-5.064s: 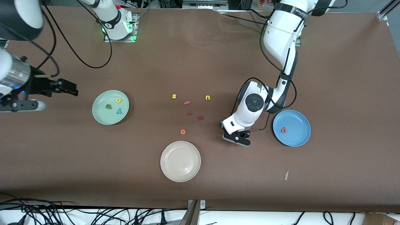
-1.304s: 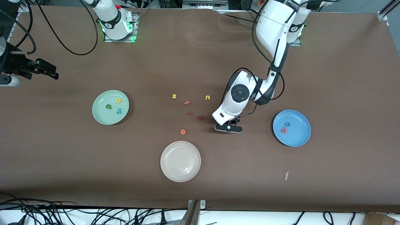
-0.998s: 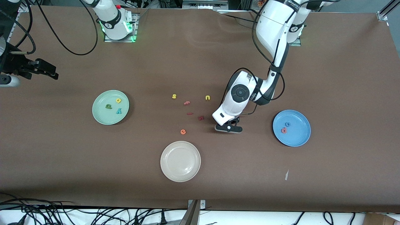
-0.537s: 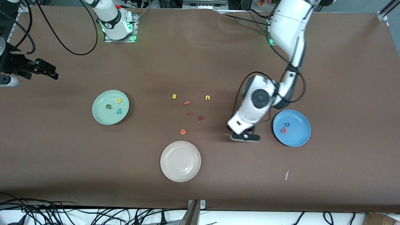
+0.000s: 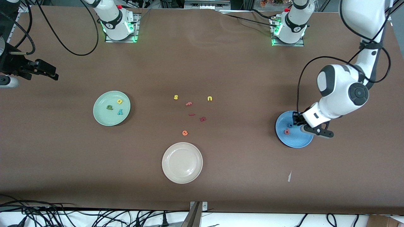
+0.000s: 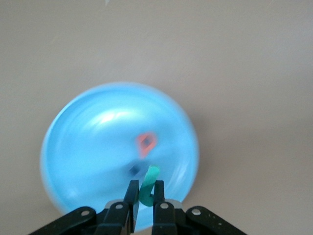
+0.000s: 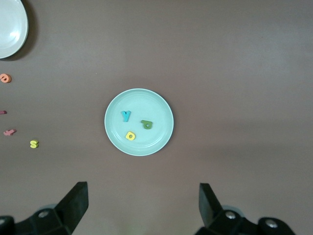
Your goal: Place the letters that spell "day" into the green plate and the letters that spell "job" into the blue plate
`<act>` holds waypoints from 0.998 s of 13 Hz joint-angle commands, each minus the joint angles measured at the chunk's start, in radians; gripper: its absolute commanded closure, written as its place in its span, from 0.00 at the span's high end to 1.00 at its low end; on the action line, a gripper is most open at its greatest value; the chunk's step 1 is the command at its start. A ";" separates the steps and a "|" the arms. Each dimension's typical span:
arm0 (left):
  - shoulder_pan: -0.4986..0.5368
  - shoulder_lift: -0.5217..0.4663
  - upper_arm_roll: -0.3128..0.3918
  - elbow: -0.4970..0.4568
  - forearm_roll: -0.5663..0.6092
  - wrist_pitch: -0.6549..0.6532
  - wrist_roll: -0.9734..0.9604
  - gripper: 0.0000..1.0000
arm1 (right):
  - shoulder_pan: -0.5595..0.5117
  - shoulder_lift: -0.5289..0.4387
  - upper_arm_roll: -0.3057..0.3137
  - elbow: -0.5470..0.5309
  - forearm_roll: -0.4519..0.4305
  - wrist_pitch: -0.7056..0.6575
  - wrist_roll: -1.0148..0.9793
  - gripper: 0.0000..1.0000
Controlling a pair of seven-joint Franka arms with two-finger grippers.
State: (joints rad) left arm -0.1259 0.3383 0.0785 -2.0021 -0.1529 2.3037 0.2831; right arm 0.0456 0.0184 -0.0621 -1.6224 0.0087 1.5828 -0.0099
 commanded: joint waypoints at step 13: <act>0.094 -0.286 -0.055 -0.106 0.055 -0.092 0.004 1.00 | -0.012 -0.014 0.007 -0.011 0.019 -0.004 -0.010 1.00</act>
State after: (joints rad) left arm -0.0411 0.1247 0.0473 -2.1352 -0.1175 2.2986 0.2898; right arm 0.0453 0.0184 -0.0621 -1.6224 0.0088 1.5824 -0.0099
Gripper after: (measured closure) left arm 0.000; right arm 0.000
